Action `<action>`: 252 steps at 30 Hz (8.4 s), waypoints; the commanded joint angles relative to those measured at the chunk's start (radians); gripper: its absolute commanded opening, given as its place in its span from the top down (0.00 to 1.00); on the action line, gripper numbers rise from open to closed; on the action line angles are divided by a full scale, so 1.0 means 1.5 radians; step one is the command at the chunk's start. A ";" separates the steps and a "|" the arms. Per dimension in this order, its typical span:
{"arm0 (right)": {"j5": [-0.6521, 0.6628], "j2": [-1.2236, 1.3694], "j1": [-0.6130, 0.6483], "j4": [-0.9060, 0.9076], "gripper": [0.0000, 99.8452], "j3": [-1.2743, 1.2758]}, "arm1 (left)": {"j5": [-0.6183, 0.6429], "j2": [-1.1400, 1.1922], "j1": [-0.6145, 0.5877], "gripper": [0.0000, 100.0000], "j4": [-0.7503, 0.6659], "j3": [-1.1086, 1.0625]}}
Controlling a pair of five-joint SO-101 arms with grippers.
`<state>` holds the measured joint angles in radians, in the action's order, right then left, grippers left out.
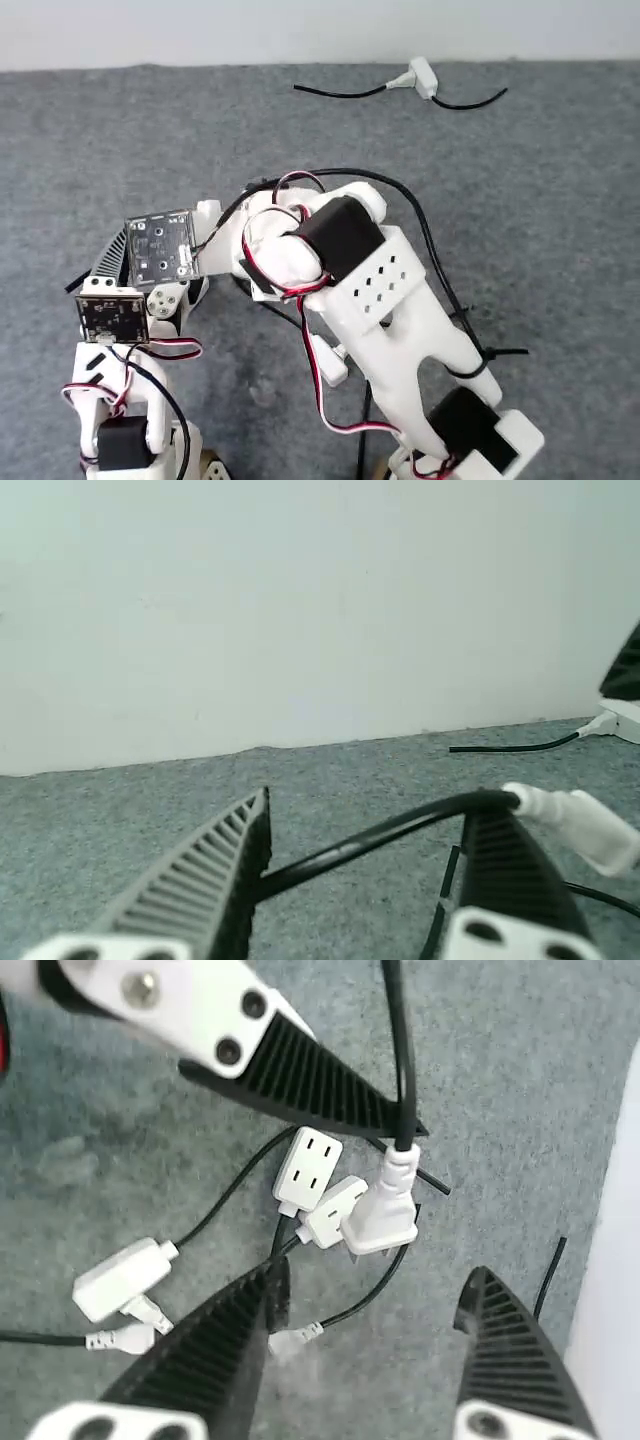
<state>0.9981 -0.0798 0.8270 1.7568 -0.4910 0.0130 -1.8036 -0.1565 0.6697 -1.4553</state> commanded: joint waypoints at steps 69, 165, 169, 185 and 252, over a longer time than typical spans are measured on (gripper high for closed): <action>-0.035 0.096 0.025 0.009 0.99 -0.323 | -0.008 -0.008 0.030 0.70 -0.033 -0.017; -0.299 0.795 -0.141 -0.146 0.99 -0.365 | 0.007 -0.008 -0.001 0.70 -0.115 -0.084; -0.300 0.794 -0.139 -0.124 0.99 -0.372 | 0.006 -0.008 -0.002 0.70 -0.115 -0.084; -0.377 0.486 -0.172 0.028 0.62 -0.573 | 0.019 -0.007 -0.029 0.69 -0.113 -0.074; -0.467 -1.136 -0.539 -0.351 0.47 1.452 | -0.205 -0.010 -0.060 0.69 0.400 -0.152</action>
<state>0.2984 -1.7722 0.0338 1.1201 1.6694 -0.2862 -1.8036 -0.2424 1.2666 -1.6886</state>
